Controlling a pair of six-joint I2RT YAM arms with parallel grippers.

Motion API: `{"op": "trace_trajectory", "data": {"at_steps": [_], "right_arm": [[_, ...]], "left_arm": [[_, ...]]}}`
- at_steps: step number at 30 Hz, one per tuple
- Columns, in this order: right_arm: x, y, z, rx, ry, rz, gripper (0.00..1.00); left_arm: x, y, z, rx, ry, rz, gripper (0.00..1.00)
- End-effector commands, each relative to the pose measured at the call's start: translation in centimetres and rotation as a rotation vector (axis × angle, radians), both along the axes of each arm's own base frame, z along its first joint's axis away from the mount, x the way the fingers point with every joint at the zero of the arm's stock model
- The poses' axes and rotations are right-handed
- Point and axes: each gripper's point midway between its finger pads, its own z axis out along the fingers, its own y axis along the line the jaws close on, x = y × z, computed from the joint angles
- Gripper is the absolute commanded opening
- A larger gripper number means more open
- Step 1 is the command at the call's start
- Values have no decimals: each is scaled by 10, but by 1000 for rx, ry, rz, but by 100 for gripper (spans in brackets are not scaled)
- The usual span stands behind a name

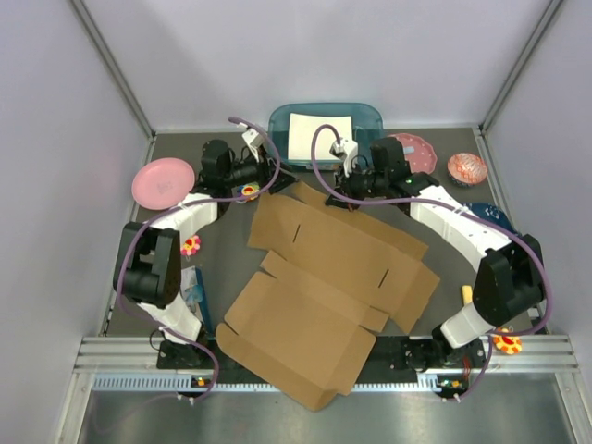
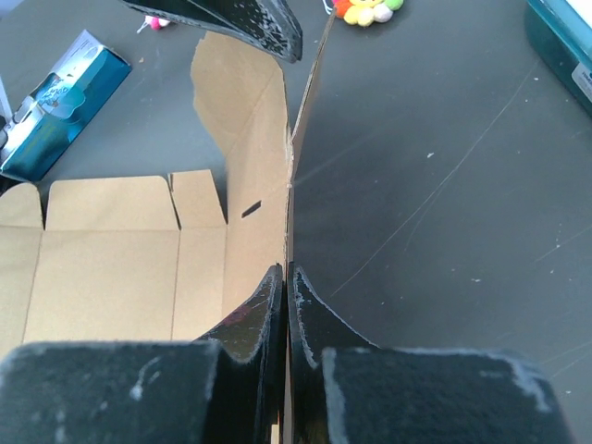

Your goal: Fold the paper box

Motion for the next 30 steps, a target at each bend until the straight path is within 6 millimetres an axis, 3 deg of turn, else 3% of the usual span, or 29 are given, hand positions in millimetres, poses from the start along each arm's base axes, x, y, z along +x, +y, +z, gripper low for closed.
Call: {"op": "trace_trajectory", "data": {"at_steps": [1,6,15,19,22,23,24,27,30], "right_arm": [[1,10,25,39,-62,55,0],[2,11,26,42,-65,58,0],[-1,12,33,55,-74,69,0],[-1,12,30,55,-74,68,0],[1,13,29,57,-71,67,0],[2,12,28,58,-76,63,0],[1,12,31,60,-84,60,0],[3,10,33,59,-101,38,0],[7,8,33,47,-117,7,0]], "left_arm": [[-4,-3,13,-24,-70,-59,58],[-10,-6,7,-12,-54,-77,51],[-30,-12,2,-7,-33,-149,61],[-47,-14,-6,19,-42,-156,59],[-55,-19,-11,63,-60,-155,45],[-57,-21,-11,68,-56,-158,38],[-56,-22,-9,66,-53,-153,24],[-56,-23,-5,52,-20,-145,7],[-62,-27,-5,53,-10,-132,1]]}}
